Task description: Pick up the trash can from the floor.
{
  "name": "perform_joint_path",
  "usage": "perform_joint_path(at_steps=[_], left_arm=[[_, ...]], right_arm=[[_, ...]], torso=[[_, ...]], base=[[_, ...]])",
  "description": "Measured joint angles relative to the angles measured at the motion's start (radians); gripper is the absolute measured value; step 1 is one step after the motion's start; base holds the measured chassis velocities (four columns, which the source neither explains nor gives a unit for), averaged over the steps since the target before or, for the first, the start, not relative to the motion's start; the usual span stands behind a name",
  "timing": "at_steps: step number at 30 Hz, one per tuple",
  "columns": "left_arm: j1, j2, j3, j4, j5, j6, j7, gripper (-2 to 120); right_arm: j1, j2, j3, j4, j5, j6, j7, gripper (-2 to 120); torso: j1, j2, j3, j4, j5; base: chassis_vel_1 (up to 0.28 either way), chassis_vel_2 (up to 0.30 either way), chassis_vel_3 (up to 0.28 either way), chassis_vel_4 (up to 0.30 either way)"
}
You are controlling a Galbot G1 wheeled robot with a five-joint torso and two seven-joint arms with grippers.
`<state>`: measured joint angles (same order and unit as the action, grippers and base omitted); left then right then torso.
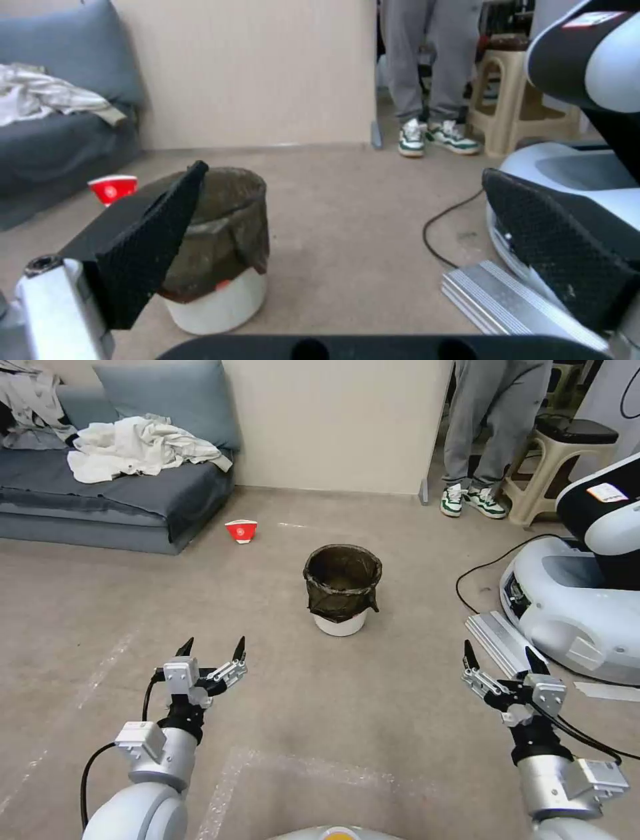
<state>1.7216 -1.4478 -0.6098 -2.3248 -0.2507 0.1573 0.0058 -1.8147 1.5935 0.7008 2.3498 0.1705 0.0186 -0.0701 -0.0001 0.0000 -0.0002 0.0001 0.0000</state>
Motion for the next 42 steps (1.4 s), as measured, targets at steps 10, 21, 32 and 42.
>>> perform_joint_path(at_steps=[10,21,32,42], left_arm=[[-0.008,0.005,-0.005,0.026,0.001,-0.05,0.019,100],[-0.005,0.006,-0.015,0.027,0.002,-0.053,0.019,100],[-0.003,0.005,-0.014,0.027,0.002,-0.055,0.019,100],[-0.01,0.007,-0.018,0.036,0.002,-0.055,0.019,100]], right_arm=[[0.007,-0.001,-0.011,-0.023,0.016,0.052,-0.013,100],[0.011,-0.002,-0.028,-0.041,0.019,0.073,-0.018,100],[0.011,-0.002,-0.026,-0.047,0.025,0.076,-0.023,100],[0.016,-0.002,-0.025,-0.051,0.027,0.076,-0.026,100]], torso=[[0.0,0.0,0.0,-0.0001,0.0],[0.0,0.0,0.0,-0.0001,0.0],[0.0,0.0,0.0,-0.0001,0.0],[0.0,0.0,0.0,-0.0001,-0.0001]], base=[[0.0,0.0,0.0,0.0],[0.0,0.0,0.0,0.0],[0.0,0.0,0.0,0.0],[-0.044,0.038,0.039,-0.037]])
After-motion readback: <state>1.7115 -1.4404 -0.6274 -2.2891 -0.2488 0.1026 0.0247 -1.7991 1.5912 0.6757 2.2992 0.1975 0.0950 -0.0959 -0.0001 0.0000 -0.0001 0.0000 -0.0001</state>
